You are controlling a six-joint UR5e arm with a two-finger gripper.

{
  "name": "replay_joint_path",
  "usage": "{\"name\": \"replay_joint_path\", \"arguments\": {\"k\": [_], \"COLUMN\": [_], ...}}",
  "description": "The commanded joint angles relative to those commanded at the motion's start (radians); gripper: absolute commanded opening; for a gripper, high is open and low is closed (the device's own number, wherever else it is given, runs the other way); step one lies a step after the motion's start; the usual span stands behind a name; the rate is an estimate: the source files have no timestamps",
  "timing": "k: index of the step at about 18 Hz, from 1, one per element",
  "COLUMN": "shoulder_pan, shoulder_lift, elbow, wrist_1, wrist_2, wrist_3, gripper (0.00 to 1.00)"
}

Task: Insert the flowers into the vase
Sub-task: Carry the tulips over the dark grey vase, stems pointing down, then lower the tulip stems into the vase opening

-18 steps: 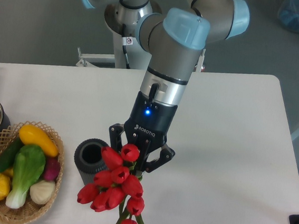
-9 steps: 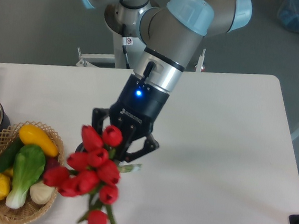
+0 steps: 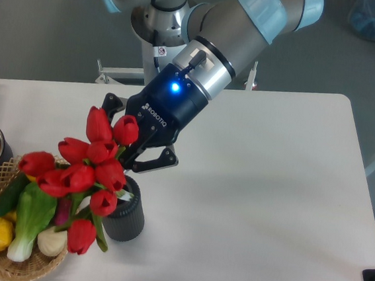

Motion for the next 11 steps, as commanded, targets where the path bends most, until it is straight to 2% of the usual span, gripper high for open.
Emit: {"name": "replay_joint_path", "arguments": {"k": [11], "shoulder_pan": [0.002], "shoulder_lift": [-0.006], "elbow": [-0.011], "wrist_1": [0.000], "wrist_2": [-0.008], "wrist_3": [0.011], "gripper": [0.08]}}
